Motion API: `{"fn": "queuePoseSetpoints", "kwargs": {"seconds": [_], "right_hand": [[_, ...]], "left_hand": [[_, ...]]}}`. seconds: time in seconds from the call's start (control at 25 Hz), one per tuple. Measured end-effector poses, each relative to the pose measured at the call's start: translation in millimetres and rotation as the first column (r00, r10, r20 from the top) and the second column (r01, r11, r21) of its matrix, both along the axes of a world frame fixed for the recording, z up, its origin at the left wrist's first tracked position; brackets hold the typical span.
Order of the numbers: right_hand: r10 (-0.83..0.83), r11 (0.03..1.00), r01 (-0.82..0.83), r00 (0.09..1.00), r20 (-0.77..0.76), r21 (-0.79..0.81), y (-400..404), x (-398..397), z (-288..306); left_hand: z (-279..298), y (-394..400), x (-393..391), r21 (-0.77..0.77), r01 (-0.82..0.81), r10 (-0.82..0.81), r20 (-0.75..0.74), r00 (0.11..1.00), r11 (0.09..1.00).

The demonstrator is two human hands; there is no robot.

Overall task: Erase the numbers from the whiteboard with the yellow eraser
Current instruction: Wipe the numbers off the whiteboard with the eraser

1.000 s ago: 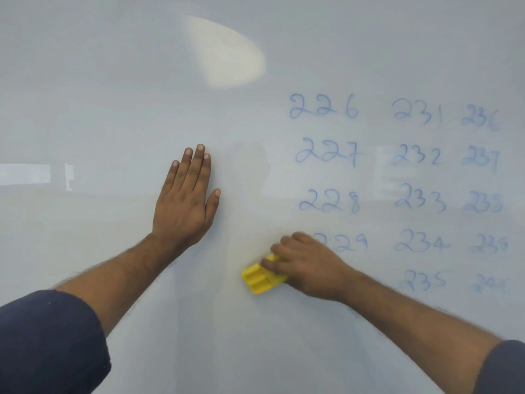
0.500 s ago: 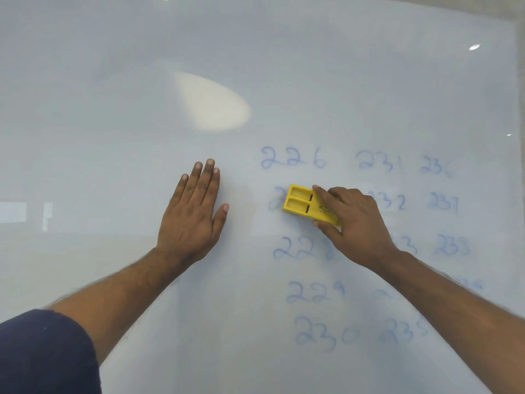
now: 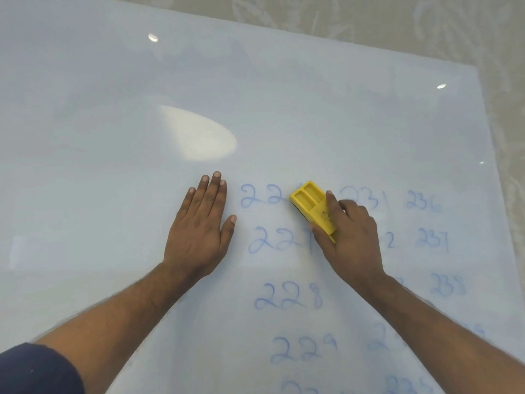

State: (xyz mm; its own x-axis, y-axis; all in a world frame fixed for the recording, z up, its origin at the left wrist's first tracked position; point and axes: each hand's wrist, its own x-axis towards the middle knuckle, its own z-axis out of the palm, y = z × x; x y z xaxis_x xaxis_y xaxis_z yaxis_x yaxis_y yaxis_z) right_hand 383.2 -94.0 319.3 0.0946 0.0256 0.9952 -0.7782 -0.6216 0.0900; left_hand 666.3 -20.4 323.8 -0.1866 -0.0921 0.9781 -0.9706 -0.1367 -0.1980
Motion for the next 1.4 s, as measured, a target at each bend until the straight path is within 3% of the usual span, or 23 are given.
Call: {"fn": "queuePoseSetpoints", "kwargs": {"seconds": [0.24, 0.48, 0.72, 1.08, 1.28, 1.4], "right_hand": [[0.126, 0.991, -0.129, 0.988, 0.086, 0.029, -13, 25, 11], [0.053, 0.999, -0.053, 0.999, 0.011, 0.005, -18, 6, -28], [0.124, 0.992, -0.126, 0.99, 0.069, 0.025, -14, 23, 18], [0.058, 0.995, -0.069, 0.987, -0.148, -0.071, -15, 10, -24], [0.095, 0.995, -0.096, 0.995, -0.026, -0.038, -10, 25, 18], [0.128, 0.991, -0.129, 0.991, -0.03, -0.036, -1, 53, 33]], "left_hand": [[3, -14, 1, -0.045, -0.039, 0.038, -0.019, 0.999, 0.998], [-2, -10, 3, -0.033, -0.071, 0.07, -0.012, 0.997, 0.997], [-8, -11, 2, -0.05, -0.081, 0.081, -0.015, 0.997, 0.995], [-24, -6, 9, -0.03, -0.08, 0.081, 0.011, 0.997, 0.996], [-29, -6, 7, -0.035, -0.082, 0.082, -0.005, 0.997, 0.996], [-30, -7, 9, -0.036, -0.08, 0.08, 0.0, 0.997, 0.996]]}}
